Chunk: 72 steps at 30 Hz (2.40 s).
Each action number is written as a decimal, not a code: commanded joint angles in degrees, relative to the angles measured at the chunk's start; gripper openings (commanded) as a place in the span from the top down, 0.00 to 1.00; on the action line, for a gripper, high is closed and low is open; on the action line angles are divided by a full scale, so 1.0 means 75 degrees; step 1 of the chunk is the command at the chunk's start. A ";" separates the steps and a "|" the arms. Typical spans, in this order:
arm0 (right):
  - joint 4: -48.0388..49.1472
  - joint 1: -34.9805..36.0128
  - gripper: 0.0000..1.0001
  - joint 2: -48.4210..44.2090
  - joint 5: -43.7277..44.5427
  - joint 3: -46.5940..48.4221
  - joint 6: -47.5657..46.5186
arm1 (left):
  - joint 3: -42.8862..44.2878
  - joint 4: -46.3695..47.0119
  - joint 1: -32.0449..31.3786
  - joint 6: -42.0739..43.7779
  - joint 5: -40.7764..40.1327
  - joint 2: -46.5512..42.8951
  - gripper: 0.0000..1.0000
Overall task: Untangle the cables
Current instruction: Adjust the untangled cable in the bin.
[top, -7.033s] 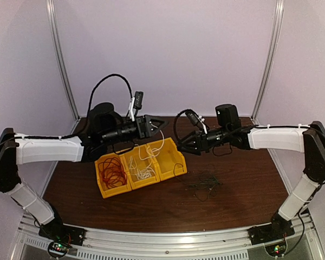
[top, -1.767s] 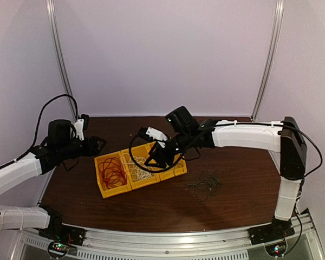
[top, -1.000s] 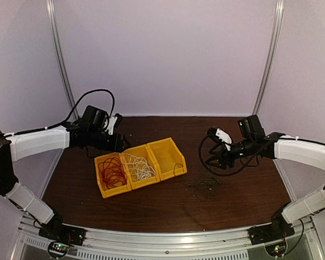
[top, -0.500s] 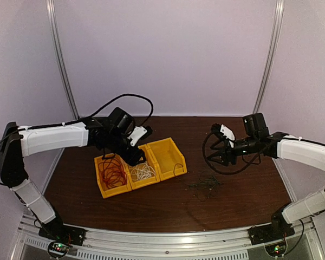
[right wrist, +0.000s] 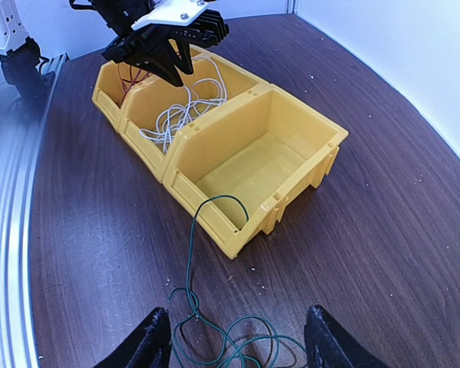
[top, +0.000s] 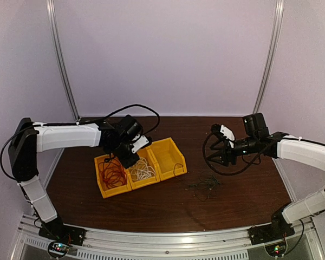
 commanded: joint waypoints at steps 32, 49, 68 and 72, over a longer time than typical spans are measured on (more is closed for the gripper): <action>-0.0074 -0.0014 0.41 0.0184 -0.0002 0.0031 -0.0231 | -0.1514 0.3189 -0.0262 -0.1279 0.1324 -0.0086 1.00; -0.0776 -0.0126 0.39 0.0306 0.0467 0.0556 -0.0374 | -0.0201 0.1513 -0.0259 -0.1196 0.0300 -0.0526 0.66; -0.2727 0.1567 0.45 0.2347 0.1002 0.2299 -0.1221 | -0.1012 0.4788 0.0535 -0.1296 -0.0025 -0.2137 0.33; -0.2798 0.1840 0.47 0.3013 0.1064 0.2534 -0.1131 | -0.1723 0.5511 0.1130 -0.1810 0.0969 -0.2712 0.31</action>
